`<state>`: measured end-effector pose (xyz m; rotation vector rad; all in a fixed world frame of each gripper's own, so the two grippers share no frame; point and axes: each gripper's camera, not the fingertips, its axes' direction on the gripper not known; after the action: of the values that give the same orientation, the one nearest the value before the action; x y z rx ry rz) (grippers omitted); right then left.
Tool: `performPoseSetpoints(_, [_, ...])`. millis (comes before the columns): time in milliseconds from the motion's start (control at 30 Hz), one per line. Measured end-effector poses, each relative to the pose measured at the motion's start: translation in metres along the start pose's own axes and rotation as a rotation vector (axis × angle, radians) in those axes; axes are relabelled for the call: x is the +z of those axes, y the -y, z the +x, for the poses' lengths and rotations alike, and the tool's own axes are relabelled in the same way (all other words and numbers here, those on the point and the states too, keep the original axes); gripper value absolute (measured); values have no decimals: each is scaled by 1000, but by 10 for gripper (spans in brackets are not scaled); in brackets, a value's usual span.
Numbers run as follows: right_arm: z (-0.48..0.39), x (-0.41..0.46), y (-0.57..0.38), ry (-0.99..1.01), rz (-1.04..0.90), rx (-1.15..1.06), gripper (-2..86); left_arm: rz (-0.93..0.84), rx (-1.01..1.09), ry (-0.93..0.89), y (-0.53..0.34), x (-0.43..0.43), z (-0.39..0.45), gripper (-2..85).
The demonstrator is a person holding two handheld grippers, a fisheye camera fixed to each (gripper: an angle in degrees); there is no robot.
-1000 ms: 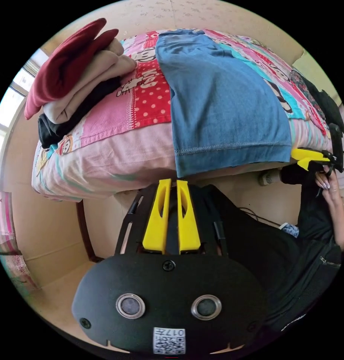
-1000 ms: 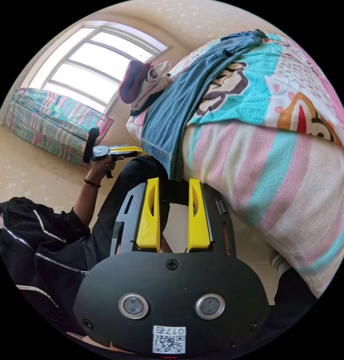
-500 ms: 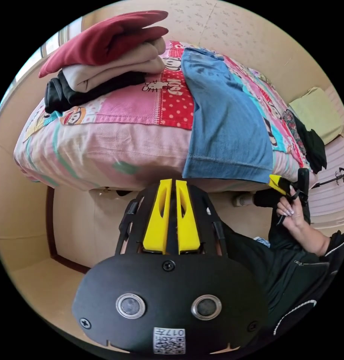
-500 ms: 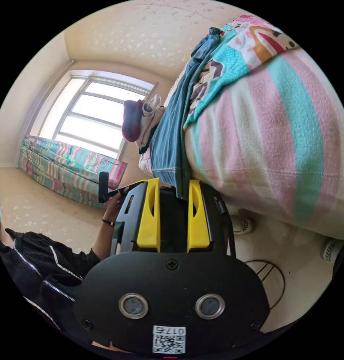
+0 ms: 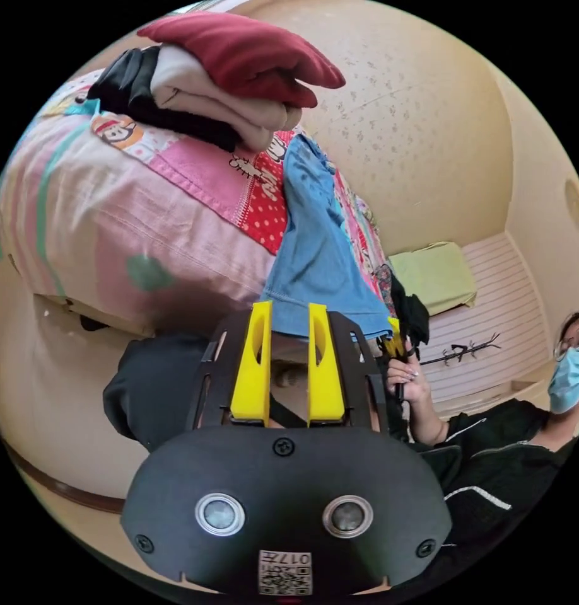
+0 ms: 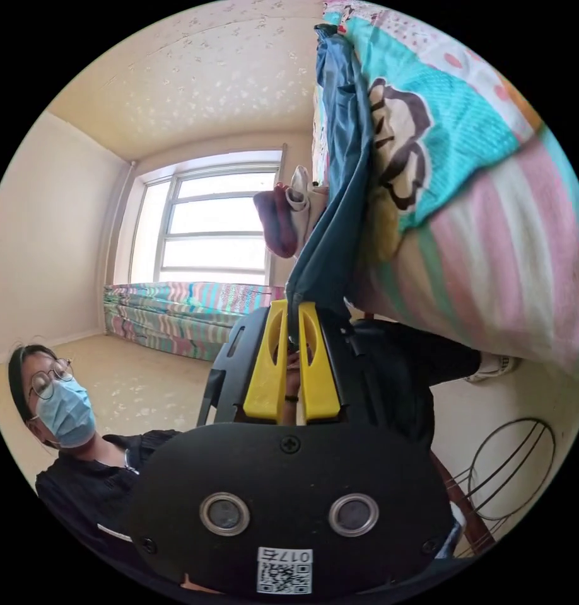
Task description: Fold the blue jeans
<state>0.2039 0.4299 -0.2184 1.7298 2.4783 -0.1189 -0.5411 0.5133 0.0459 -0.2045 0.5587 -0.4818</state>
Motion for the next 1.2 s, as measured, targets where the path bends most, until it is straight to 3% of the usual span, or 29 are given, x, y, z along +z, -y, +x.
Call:
performPoseSetpoints(167, [-53, 4, 51, 12, -65, -91, 31, 19, -15, -14, 4, -10, -16, 116])
performPoseSetpoints(367, [-114, 7, 103, -8, -100, -207, 29, 41, -80, -249, 15, 1, -46, 125])
performPoseSetpoints(867, [-222, -7, 189, 6, -82, -387, 28, 169, -220, -944, 42, 98, -51, 171])
performPoseSetpoints(967, [-232, -13, 200, 9, -69, -410, 27, 223, -282, -1150, 35, 120, -45, 180])
performPoseSetpoints(1067, [-232, -27, 210, 27, -54, -417, 26, 258, -326, -1327, 34, 132, -37, 147])
performPoseSetpoints(1133, [-229, -42, 214, 47, -37, -412, 26, 266, -264, -1438, 38, 126, -24, 64])
performPoseSetpoints(1200, [-224, -64, 213, 77, -7, -411, 25, 305, -227, -1483, 41, 112, -17, 34])
